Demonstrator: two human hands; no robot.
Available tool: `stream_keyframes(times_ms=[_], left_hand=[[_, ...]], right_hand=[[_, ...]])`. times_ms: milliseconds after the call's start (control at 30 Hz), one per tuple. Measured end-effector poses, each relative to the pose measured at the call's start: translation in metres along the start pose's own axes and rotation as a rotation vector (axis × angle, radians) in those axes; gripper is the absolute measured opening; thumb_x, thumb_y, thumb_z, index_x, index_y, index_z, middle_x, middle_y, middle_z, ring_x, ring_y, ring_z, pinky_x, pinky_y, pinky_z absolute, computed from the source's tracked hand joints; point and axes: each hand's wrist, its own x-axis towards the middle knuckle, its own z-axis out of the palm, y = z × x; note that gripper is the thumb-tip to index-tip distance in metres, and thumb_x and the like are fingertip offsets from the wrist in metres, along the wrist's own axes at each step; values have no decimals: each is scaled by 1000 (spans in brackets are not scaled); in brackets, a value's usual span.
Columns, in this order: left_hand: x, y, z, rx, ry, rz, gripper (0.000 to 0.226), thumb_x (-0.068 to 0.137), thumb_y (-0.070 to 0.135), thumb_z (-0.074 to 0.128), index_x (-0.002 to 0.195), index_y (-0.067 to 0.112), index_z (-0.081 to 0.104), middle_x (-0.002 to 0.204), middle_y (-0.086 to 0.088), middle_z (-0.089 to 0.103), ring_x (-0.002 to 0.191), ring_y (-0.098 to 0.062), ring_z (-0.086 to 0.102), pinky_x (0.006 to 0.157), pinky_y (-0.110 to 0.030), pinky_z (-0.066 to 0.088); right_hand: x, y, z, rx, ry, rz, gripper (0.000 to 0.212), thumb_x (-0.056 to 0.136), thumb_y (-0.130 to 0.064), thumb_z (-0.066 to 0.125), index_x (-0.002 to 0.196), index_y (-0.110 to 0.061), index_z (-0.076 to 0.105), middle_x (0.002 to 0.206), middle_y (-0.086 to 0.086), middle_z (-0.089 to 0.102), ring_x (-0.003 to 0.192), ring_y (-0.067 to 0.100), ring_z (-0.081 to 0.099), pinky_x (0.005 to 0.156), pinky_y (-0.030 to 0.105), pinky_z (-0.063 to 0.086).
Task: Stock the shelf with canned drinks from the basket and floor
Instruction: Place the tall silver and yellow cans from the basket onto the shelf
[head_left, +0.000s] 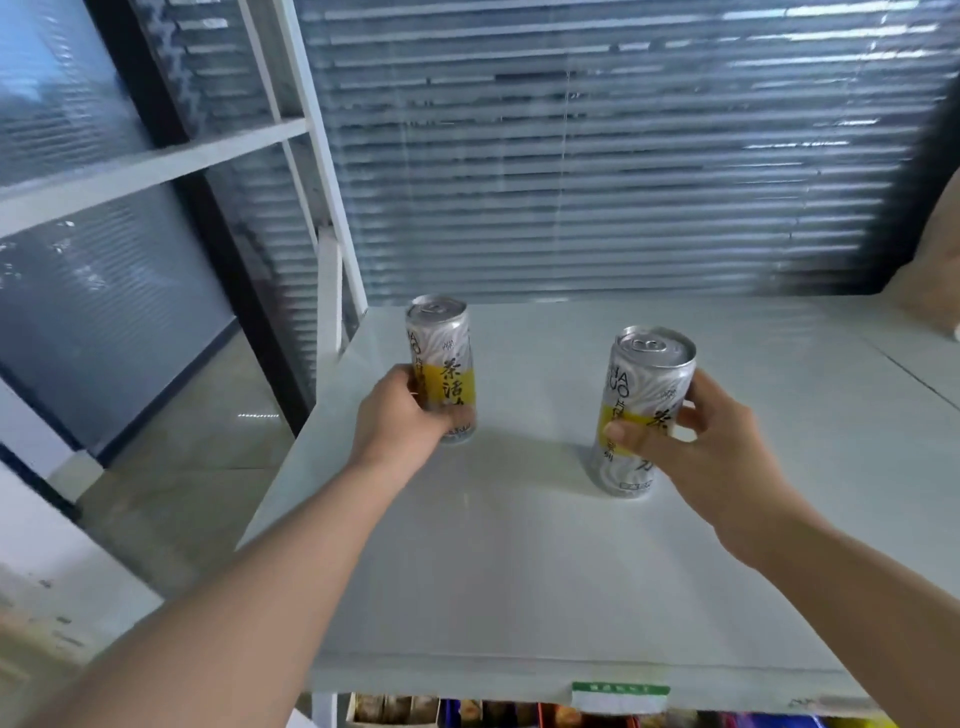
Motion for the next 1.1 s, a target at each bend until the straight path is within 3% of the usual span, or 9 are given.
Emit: stream_keyframes(times_ms=[100, 200, 367, 467, 600, 700, 833, 967, 1100], left_hand=[[31, -6, 3, 30, 32, -3, 52, 65, 29, 86, 108, 15, 61, 105, -1, 67, 96, -23, 62, 75, -26, 44], [61, -12, 7, 43, 71, -8, 58, 64, 30, 86, 113, 13, 57, 111, -5, 66, 100, -26, 61, 78, -29, 45], [103, -18, 7, 63, 44, 1, 62, 64, 31, 86, 114, 12, 55, 111, -6, 65, 101, -27, 61, 82, -32, 47], [118, -25, 7, 13, 7, 15, 62, 62, 30, 87, 114, 13, 57, 110, -3, 67, 100, -23, 63, 89, -37, 50], [123, -34, 11, -78, -9, 10, 63, 64, 27, 87, 118, 15, 57, 113, 1, 66, 103, -21, 62, 94, -40, 48], [124, -36, 12, -89, 14, 21, 61, 65, 27, 86, 118, 16, 57, 112, 1, 66, 102, -20, 62, 92, -37, 49], [124, -36, 13, -84, 20, 48, 59, 67, 27, 85, 117, 17, 57, 107, 5, 64, 98, -16, 61, 83, -26, 43], [128, -40, 14, -83, 33, 58, 60, 66, 27, 86, 118, 17, 57, 107, 3, 67, 97, -16, 63, 85, -26, 45], [130, -43, 16, -73, 32, 72, 59, 65, 28, 86, 116, 18, 58, 105, 4, 67, 96, -16, 64, 84, -25, 46]], right_hand=[[21, 2, 10, 1, -10, 0, 41, 71, -15, 85, 100, -34, 64, 92, -18, 70, 86, -11, 59, 69, 18, 46], [43, 4, 22, 5, -17, -7, 42, 71, -14, 85, 104, -30, 64, 94, -13, 70, 92, 0, 61, 70, 22, 47], [70, 6, 37, 8, -39, -13, 46, 71, -14, 84, 110, -28, 64, 98, -9, 70, 93, 4, 62, 72, 23, 49], [78, 10, 43, -10, -15, -29, 52, 70, -17, 86, 114, -30, 62, 97, -15, 71, 93, -2, 62, 73, 20, 47], [68, 29, 47, -126, -18, 3, 70, 65, -18, 89, 124, -31, 53, 109, -16, 67, 106, -4, 59, 87, 24, 49], [71, 42, 51, -190, 16, 49, 57, 67, -7, 86, 116, -22, 59, 103, -8, 71, 98, 12, 67, 91, 37, 54], [102, 35, 65, -327, 42, 46, 43, 67, -13, 86, 104, -21, 64, 92, -5, 72, 89, 19, 68, 80, 36, 55], [134, 29, 89, -381, 36, 51, 39, 69, -18, 85, 102, -14, 64, 94, 4, 72, 89, 27, 67, 81, 44, 56], [151, 26, 106, -408, 28, 47, 41, 69, -17, 84, 105, -12, 64, 97, 6, 71, 90, 27, 65, 78, 37, 52]])
